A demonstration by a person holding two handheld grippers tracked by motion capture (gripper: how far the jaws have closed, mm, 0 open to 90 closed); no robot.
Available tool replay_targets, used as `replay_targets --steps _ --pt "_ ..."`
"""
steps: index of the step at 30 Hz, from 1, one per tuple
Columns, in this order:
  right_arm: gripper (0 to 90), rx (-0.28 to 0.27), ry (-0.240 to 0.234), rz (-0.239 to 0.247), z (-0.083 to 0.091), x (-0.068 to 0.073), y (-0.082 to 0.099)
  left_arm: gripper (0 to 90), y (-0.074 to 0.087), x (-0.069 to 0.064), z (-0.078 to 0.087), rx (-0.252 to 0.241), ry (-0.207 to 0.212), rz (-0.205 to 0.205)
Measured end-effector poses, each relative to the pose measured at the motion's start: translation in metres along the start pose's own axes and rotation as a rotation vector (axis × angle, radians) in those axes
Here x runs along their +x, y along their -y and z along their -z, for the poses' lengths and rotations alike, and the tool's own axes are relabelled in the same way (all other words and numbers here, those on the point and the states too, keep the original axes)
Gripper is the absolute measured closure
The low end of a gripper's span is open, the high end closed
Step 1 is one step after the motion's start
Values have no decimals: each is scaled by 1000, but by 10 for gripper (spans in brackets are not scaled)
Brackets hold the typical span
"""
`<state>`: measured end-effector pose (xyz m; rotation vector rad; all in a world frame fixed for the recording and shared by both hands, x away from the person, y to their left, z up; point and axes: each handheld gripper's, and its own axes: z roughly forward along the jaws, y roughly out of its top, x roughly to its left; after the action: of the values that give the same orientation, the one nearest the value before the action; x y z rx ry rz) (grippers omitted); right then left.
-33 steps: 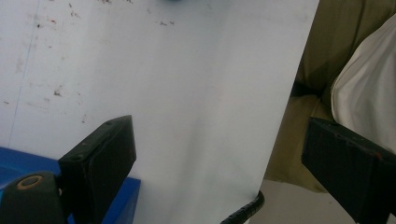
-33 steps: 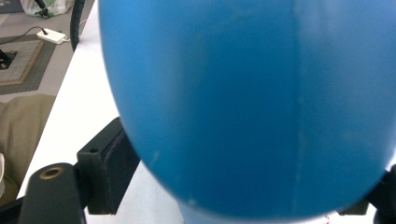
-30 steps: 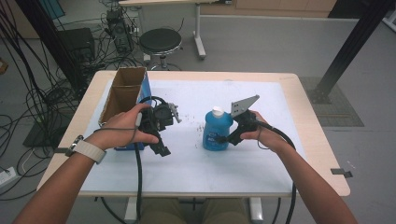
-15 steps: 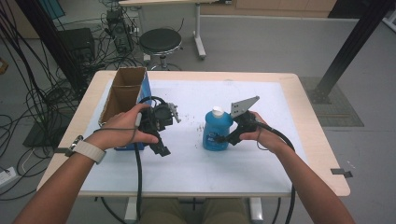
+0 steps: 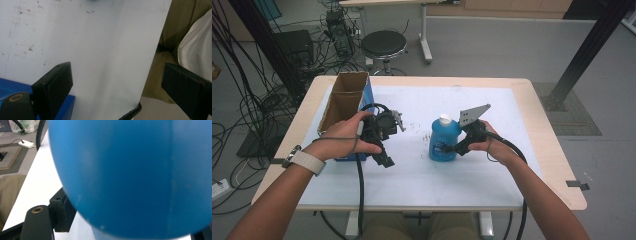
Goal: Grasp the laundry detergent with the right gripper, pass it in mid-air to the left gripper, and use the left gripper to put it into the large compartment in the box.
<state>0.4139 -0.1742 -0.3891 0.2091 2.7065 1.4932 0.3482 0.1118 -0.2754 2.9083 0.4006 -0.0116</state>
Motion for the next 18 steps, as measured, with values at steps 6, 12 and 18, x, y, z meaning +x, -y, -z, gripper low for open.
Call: replay_targets --steps 6,12,18 --pt "251 -1 3 0 -1 0 0 106 0 0 0 -3 -1 0" --pt "252 -11 5 1 -1 0 -1 106 1 1 0 -2 -2 1" --pt "258 -14 4 3 -3 0 0 106 1 0 0 -4 -2 3"
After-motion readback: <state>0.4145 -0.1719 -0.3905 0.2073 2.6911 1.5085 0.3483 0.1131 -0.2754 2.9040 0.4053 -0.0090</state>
